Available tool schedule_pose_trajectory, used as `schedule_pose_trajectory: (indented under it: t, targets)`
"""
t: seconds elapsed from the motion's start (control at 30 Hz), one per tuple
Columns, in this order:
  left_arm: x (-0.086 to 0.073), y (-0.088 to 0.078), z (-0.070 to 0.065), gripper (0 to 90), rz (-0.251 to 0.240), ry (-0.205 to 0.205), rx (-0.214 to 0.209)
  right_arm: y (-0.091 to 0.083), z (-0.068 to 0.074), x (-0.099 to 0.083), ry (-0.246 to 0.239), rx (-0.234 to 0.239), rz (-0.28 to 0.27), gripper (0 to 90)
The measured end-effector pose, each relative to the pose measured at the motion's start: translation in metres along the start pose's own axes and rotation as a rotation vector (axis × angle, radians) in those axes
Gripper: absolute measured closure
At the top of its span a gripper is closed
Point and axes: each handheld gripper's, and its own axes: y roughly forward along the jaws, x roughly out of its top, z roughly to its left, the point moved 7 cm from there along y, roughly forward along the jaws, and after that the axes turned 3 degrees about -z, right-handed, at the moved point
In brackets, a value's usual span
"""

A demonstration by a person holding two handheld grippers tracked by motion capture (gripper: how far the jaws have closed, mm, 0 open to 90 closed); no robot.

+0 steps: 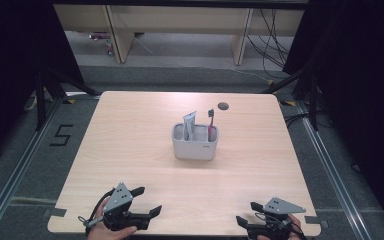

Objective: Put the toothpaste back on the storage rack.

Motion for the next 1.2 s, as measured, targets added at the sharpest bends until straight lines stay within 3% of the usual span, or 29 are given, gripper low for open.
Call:
schedule_pose_trajectory:
  t: [0.3,0.43,0.5,0.67,0.77,0.8,0.83,0.9,0.97,1.03,1.07,1.13,1.2]
  targets:
    - [-0.015,-0.001,-0.005,15.3,0.025,0.01,-0.007,0.0,0.0,0.0,-0.01,-0.009,-0.002,27.0]
    - [-0.026,-0.003,-0.006,15.3,0.052,0.029,-0.001,0.0,0.0,0.001,-0.012,-0.008,-0.005,27.0]
    - [-0.03,-0.004,-0.007,15.3,0.065,0.043,0.004,0.0,0.003,0.0,0.019,0.01,0.005,27.0]
    - [-0.042,-0.007,-0.009,15.3,0.107,0.058,0.013,0.001,0.005,0.0,0.024,0.018,0.006,26.6]
    - [-0.048,-0.008,-0.01,15.5,0.137,0.088,0.043,0.001,0.005,0.001,0.019,0.013,0.005,26.5]
    - [-0.05,-0.008,-0.011,15.5,0.151,0.089,0.043,0.0,0.003,0.001,-0.002,0.011,0.0,26.5]
    - [-0.051,-0.008,-0.012,15.5,0.151,0.08,0.039,0.0,0.003,0.002,-0.002,0.01,0.0,26.3]
    - [-0.051,-0.01,-0.01,15.5,0.156,0.1,0.049,0.001,0.003,0.001,-0.003,0.009,0.002,26.0]
    - [-0.05,-0.01,-0.012,15.5,0.137,0.07,0.042,0.001,0.003,0.002,-0.008,0.009,-0.001,25.7]
    - [-0.05,-0.012,-0.01,15.5,0.153,0.091,0.045,0.001,0.003,0.002,-0.018,0.009,0.003,25.3]
    - [-0.049,-0.01,-0.011,15.5,0.129,0.063,0.052,0.001,0.005,0.001,0.01,0.016,0.013,24.6]
    - [-0.051,-0.011,-0.008,15.5,0.153,0.081,0.052,0.001,0.005,0.001,0.007,0.014,0.014,23.6]
    - [-0.05,-0.01,-0.009,15.5,0.144,0.078,0.05,0.003,0.004,0.001,0.007,0.004,0.013,22.6]
